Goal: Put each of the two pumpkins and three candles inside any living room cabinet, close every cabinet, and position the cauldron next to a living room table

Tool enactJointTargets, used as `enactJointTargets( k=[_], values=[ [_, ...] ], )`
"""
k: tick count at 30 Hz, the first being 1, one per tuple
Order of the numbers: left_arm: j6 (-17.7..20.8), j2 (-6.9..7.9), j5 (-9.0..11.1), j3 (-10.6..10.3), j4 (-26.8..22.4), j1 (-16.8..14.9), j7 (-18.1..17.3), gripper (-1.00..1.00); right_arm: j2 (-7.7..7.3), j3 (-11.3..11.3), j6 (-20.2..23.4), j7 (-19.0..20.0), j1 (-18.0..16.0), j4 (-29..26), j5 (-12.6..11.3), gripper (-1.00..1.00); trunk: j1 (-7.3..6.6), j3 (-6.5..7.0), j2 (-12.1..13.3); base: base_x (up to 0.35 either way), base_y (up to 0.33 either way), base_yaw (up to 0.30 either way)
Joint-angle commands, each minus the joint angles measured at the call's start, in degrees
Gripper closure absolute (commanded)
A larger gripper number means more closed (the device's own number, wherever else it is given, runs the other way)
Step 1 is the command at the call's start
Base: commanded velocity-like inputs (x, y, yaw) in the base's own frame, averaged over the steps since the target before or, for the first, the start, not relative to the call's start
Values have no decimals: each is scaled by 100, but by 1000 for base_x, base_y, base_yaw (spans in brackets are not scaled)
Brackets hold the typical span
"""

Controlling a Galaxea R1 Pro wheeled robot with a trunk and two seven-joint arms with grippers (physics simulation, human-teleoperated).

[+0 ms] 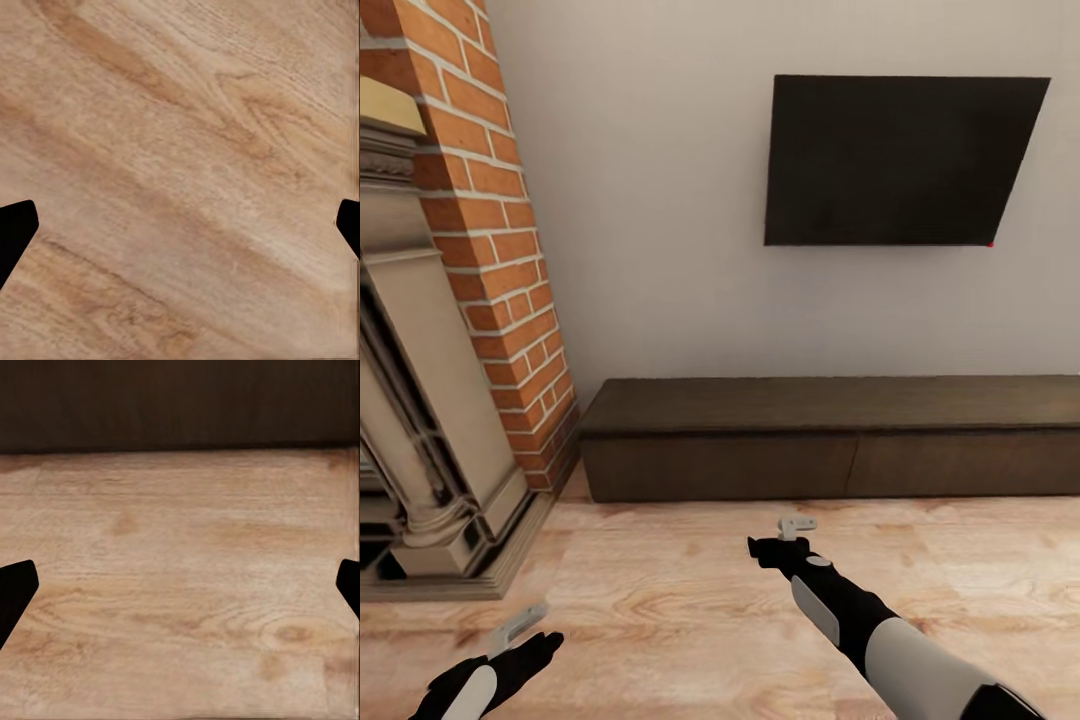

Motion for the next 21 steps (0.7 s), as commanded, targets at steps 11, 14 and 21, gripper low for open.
enactJointTargets(
  k=[11,14,21],
  values=[
    [3,7,61,-18,-12,0,57,-100,-12,70,4,-49,-6,-23,26,-100,-1,8,-3,113,24,-109],
    [-1,8,61,-15,-12,0,57,-100,-9,82,1,-49,-7,-26,49,-100,-1,8,-3,94,16,-3],
    [0,8,64,-9,-11,0,57,-100,-11,61,1,-56,-9,-34,-18,-100,-1,8,-3,11,2,0]
  ],
)
